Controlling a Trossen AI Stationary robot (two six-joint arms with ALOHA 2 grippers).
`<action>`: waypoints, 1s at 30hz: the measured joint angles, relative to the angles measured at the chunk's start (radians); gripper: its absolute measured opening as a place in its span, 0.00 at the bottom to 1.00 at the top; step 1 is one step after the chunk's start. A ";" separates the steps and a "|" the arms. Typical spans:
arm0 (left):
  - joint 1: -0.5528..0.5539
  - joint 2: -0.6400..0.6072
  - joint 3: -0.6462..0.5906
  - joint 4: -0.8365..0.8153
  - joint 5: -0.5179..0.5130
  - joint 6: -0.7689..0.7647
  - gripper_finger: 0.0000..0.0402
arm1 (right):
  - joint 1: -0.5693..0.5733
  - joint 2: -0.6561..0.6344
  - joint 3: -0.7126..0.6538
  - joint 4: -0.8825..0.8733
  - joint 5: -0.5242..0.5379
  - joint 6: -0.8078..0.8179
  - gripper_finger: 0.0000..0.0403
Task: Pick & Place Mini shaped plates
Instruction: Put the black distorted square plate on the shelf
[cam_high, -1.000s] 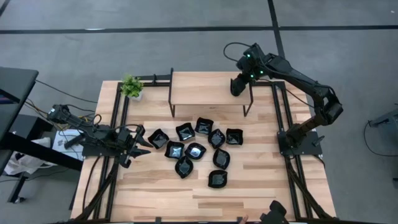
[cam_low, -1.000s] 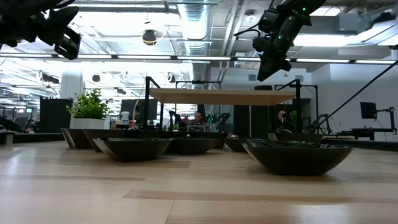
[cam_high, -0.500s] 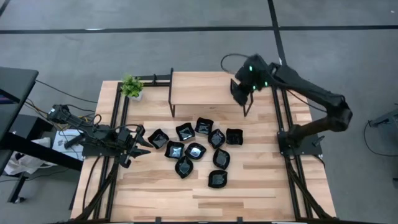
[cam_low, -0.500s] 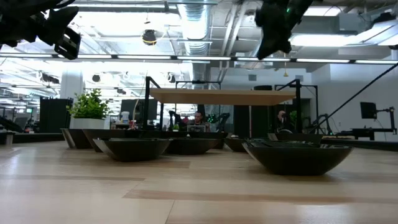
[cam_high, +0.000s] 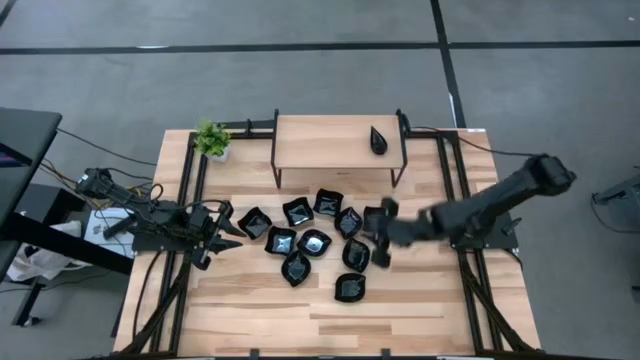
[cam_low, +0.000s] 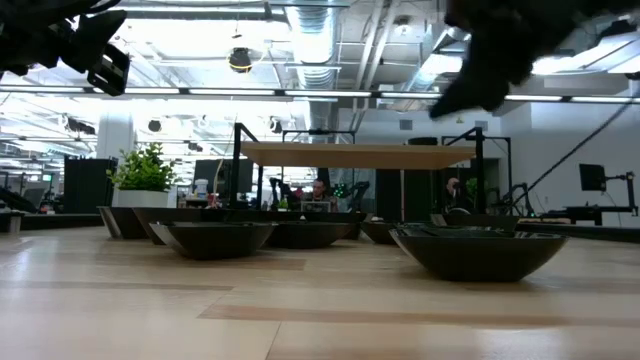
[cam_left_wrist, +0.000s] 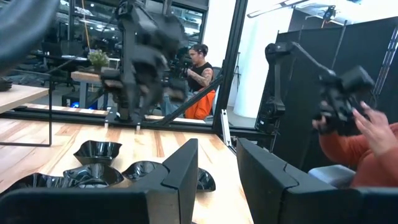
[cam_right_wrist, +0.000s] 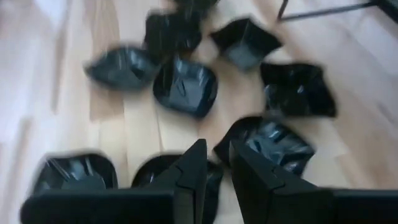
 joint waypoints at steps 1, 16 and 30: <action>0.000 0.000 0.000 0.000 0.000 0.000 0.28 | 0.038 0.036 -0.013 0.023 0.034 0.011 0.16; 0.000 0.000 0.000 0.005 0.000 0.000 0.28 | 0.159 0.244 0.087 -0.136 0.176 0.015 0.16; 0.000 0.000 0.000 0.007 0.000 0.000 0.28 | 0.144 0.244 0.180 -0.397 0.129 -0.030 0.16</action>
